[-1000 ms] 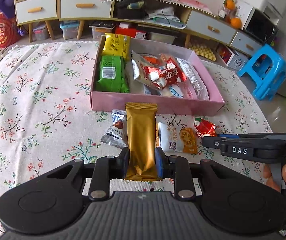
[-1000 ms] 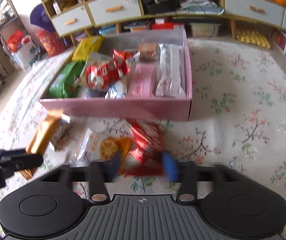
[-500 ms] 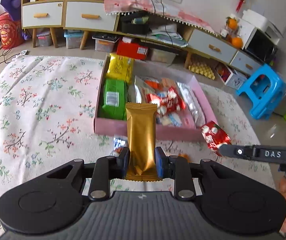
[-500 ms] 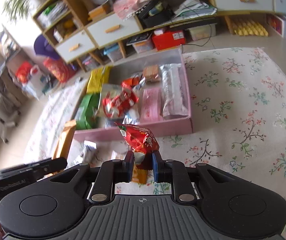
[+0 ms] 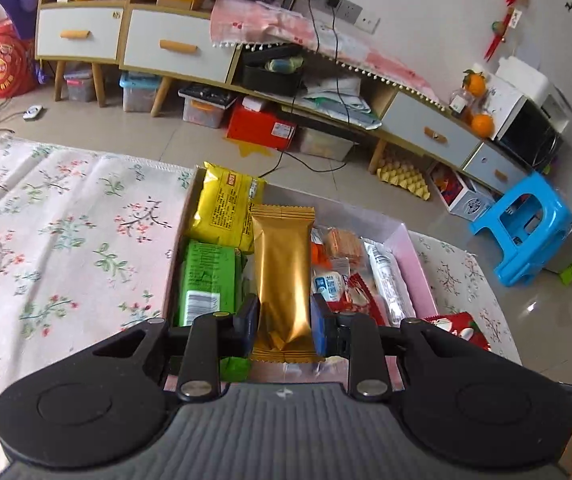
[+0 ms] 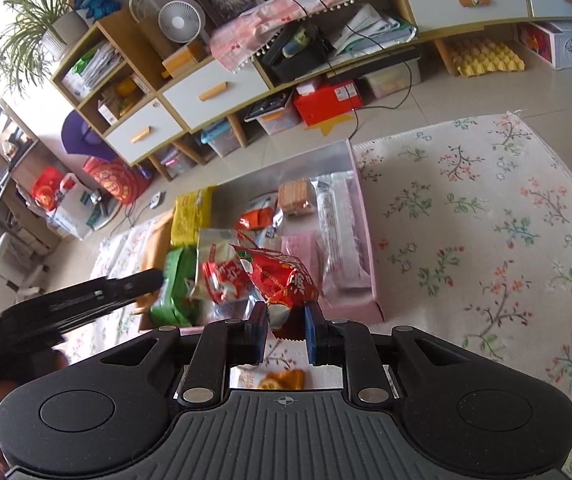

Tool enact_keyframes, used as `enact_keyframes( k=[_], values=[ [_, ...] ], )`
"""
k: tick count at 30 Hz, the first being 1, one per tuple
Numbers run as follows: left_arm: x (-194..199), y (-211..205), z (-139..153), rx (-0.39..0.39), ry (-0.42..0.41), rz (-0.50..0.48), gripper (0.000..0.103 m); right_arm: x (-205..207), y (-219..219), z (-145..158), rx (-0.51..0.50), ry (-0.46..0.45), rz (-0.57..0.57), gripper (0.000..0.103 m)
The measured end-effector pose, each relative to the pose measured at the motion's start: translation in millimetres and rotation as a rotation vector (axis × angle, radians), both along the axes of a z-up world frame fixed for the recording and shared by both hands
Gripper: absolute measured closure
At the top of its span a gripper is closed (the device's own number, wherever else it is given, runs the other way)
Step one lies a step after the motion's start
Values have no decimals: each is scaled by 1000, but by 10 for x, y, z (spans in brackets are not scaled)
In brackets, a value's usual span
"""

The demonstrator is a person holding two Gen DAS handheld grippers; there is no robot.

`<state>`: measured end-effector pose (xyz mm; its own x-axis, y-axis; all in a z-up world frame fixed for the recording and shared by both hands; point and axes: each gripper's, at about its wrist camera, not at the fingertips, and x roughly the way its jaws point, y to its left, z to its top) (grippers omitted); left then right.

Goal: Organize snacks
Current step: 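Lower gold bar and red candy pack into the pink box, then open both tools and withdraw them toward the last snacks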

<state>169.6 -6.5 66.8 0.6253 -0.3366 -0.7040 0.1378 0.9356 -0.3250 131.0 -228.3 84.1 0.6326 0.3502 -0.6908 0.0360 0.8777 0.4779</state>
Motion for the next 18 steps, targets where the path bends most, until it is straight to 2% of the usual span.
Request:
enact_keyframes(
  k=[3,5,6,9,12,14,16,18],
  values=[
    [56,-35,-71,41,8,-24,68,130,-10,10,16,-9,-14,85],
    [28,-32,-76,112,-9,-4,70,236,-21,12,21,-17,-33,85],
    [1,-11,-55,121,-13,1,70,285,-21,5,19,-19,-37,85],
    [-68,99,7,83,-16,2,71,404,1,-49,13,-6,-40,85],
    [-108,168,65,100,-22,18,73,489,54,-85,4,5,-39,85],
    [-124,256,94,57,-10,39,73,550,123,-76,6,3,-33,84],
    [-112,321,105,8,6,63,73,625,223,-23,8,-18,-17,84],
    [-102,344,113,0,9,78,73,715,335,46,25,-57,-16,80]
  ],
)
